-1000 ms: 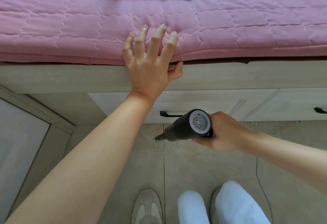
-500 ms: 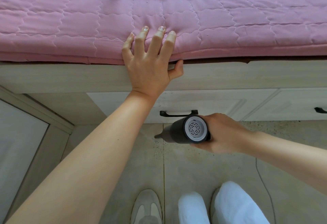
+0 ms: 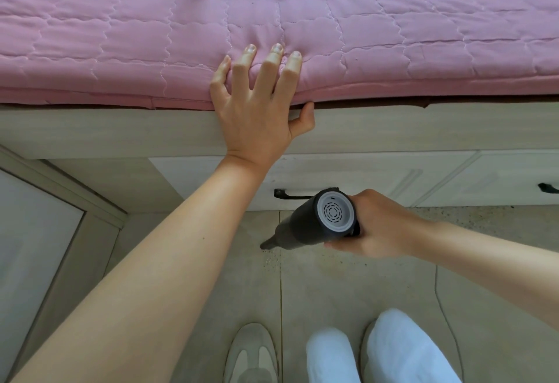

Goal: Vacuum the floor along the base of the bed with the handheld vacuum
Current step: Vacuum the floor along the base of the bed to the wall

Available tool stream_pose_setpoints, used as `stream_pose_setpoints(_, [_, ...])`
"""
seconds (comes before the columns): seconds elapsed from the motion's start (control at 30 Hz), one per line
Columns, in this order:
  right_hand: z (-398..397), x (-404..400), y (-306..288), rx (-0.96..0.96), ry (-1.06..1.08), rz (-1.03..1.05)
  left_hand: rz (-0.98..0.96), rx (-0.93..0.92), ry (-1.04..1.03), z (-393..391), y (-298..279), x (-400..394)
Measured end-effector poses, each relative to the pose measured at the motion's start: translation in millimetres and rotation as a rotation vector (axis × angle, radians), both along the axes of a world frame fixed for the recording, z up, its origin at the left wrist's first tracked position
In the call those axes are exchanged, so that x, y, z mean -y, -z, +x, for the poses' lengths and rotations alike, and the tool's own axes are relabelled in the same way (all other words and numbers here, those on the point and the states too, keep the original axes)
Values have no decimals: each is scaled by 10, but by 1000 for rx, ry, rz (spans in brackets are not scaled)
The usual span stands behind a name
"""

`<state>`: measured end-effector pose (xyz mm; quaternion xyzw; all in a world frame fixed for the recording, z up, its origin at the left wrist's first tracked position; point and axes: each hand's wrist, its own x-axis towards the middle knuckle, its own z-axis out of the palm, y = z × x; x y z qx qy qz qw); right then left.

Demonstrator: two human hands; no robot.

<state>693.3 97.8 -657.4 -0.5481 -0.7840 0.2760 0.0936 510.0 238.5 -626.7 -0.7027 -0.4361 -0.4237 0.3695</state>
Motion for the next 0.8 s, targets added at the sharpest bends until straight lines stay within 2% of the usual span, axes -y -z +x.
stream_pose_setpoints(0.4, [-28,21,-106,30,-107,11,28,-28,-32,-26,31,-32])
stream_pose_setpoints(0.8, [19,-34,-121,25,-94,-43,40,-22,-47,-18,17,-15])
